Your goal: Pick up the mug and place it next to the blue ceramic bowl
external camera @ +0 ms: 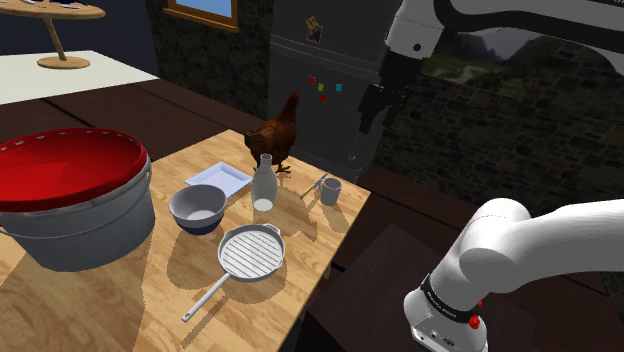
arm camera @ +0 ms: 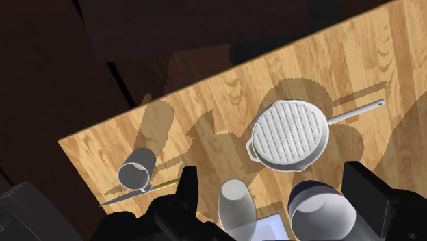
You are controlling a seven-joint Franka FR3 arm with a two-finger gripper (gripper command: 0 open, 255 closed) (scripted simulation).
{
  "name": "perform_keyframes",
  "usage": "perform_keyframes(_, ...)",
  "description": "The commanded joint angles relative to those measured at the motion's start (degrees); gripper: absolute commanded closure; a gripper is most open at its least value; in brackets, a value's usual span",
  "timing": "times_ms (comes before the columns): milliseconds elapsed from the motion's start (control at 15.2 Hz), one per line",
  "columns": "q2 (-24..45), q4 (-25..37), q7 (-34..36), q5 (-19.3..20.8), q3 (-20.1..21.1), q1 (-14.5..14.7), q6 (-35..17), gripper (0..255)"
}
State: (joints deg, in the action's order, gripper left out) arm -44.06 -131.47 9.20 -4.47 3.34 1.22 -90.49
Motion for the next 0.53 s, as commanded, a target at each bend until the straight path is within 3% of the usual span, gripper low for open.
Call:
perform_keyframes(0,0.0,0.0,0.0,0.0,0.0,0.0,0.0,0)
perform_keyframes(462,4.5,-7.3,-6.0,2.8,-4.7,-2.0,-11.5,0)
